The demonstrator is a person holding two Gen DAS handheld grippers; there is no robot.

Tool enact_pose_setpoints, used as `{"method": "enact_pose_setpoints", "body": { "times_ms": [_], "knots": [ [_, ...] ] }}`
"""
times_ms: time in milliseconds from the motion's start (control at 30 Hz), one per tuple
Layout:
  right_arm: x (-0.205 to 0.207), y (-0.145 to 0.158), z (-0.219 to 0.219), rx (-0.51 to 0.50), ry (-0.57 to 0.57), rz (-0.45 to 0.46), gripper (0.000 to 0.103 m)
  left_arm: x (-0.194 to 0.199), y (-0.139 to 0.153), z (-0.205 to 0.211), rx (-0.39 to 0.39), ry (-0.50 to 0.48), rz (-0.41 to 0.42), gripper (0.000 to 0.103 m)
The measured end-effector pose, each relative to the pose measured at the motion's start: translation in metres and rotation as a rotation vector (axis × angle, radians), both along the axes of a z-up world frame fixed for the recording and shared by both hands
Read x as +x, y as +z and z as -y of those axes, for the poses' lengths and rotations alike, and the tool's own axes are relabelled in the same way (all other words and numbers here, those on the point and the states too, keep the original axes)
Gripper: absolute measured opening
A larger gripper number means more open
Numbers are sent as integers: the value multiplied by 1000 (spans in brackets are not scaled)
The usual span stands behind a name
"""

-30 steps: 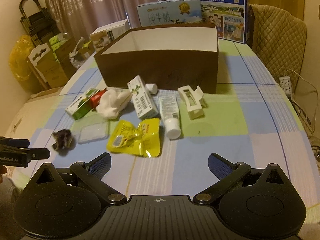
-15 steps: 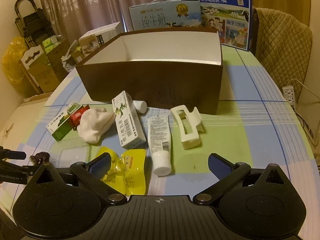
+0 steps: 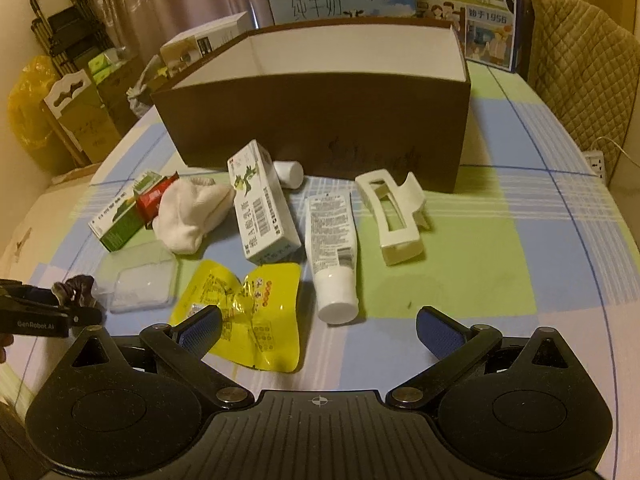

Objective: Organize objects
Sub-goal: 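Close the left gripper on the dark velvet scrunchie and lift it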

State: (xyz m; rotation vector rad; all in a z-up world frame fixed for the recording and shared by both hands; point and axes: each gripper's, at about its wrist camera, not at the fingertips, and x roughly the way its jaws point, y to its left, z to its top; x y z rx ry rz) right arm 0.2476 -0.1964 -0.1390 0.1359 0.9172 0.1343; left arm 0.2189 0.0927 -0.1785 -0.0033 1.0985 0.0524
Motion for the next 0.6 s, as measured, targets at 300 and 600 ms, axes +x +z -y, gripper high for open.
{"method": "enact_pose_setpoints", "body": {
  "times_ms": [300, 600],
  "knots": [
    [2, -5, -5, -1, 11, -3, 101, -1, 3, -1, 16, 1, 49, 25],
    [2, -5, -5, -8, -10, 6, 97, -6, 18, 2, 56, -20, 129, 17]
  ]
}}
